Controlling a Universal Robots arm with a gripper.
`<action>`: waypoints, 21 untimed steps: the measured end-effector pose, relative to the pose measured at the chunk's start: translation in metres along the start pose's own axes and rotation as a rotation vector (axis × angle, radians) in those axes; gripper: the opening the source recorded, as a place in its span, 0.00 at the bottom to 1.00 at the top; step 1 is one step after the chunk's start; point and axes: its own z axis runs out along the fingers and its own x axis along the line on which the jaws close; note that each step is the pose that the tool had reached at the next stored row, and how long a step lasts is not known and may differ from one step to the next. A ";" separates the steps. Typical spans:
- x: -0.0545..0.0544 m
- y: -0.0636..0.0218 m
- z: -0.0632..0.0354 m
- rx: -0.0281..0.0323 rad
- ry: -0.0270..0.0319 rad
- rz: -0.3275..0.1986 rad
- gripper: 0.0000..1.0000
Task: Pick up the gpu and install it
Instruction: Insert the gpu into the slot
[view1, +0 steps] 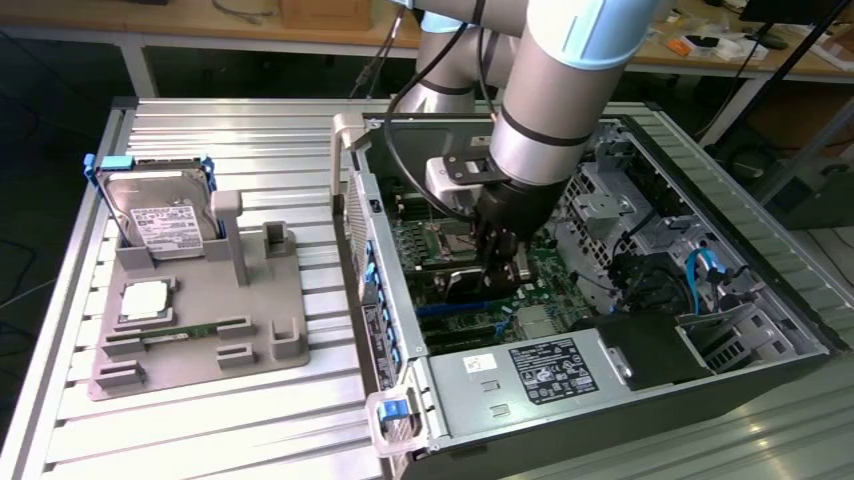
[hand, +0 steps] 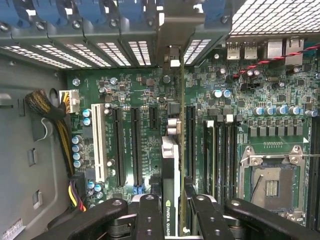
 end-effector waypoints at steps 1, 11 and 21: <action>0.000 0.0000 0.0006 -0.0001 0.0001 0.000 0.27; 0.000 0.0003 0.0042 -0.0001 0.0000 0.000 0.27; 0.000 0.0056 0.0043 0.0021 -0.0004 0.000 0.27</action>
